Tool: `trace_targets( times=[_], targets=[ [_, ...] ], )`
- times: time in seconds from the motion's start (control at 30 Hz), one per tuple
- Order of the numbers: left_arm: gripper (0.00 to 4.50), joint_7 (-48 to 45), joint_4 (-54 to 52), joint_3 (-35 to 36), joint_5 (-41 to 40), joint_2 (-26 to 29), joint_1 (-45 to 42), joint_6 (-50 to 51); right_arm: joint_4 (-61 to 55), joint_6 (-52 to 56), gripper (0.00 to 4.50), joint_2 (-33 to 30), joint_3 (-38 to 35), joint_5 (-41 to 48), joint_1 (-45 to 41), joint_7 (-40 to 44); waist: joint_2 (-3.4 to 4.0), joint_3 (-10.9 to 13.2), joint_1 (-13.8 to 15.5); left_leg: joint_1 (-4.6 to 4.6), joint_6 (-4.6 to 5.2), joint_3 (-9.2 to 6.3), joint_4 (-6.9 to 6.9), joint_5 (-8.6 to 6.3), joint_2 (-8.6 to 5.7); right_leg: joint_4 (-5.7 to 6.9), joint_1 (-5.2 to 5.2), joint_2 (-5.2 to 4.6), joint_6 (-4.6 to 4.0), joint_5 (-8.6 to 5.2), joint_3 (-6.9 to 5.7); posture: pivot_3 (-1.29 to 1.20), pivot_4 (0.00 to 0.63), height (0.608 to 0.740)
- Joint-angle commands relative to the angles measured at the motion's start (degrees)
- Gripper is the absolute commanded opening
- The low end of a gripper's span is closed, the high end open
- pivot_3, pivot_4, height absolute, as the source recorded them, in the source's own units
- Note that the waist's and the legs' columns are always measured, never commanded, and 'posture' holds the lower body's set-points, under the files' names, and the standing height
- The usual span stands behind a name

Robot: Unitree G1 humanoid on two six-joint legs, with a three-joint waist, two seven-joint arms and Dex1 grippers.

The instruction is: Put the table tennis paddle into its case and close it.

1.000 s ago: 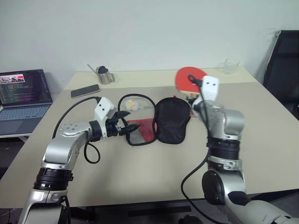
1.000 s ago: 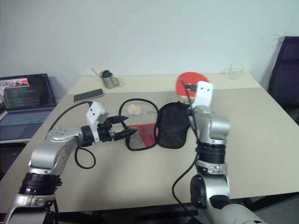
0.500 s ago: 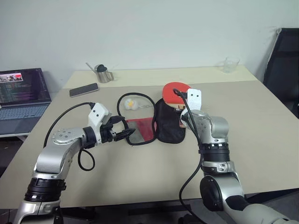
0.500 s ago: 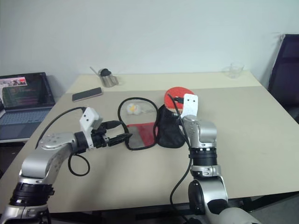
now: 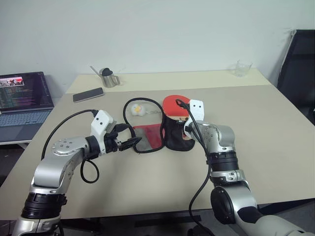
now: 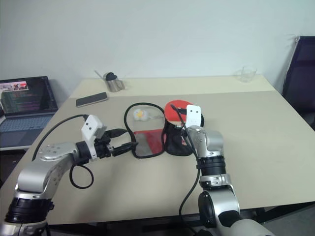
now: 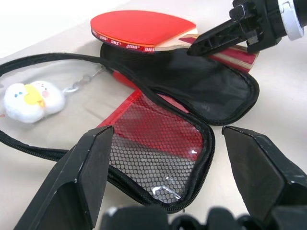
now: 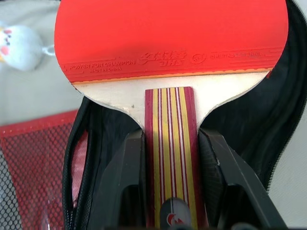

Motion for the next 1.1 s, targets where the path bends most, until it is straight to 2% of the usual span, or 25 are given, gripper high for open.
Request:
trace_targets(
  times=[0.03, 1.1],
  targets=[
    [3.95, 0.6, -3.2, 2.1, -0.9, 1.2, 0.4, 0.4, -2.1, -1.3, 1.10, 7.9, 1.7, 1.7, 3.3, -0.3, 0.00, 0.0, 0.0, 0.00, 0.00, 0.00, 0.00, 0.00, 0.00, 0.00, 0.00, 0.00, 0.00, 0.00, 0.00, 0.00, 0.150, 0.740],
    [3.95, 1.0, -4.1, 1.4, -1.5, 2.1, 0.0, 1.8, 1.2, -2.2, 1.10, 8.8, -0.3, 8.8, 5.5, -8.1, -0.02, 0.0, 0.0, 0.01, 0.00, 0.01, 0.02, 0.00, 0.00, 0.03, 0.01, 0.00, 0.00, 0.00, 0.01, 0.00, 0.150, 0.740]
  ],
)
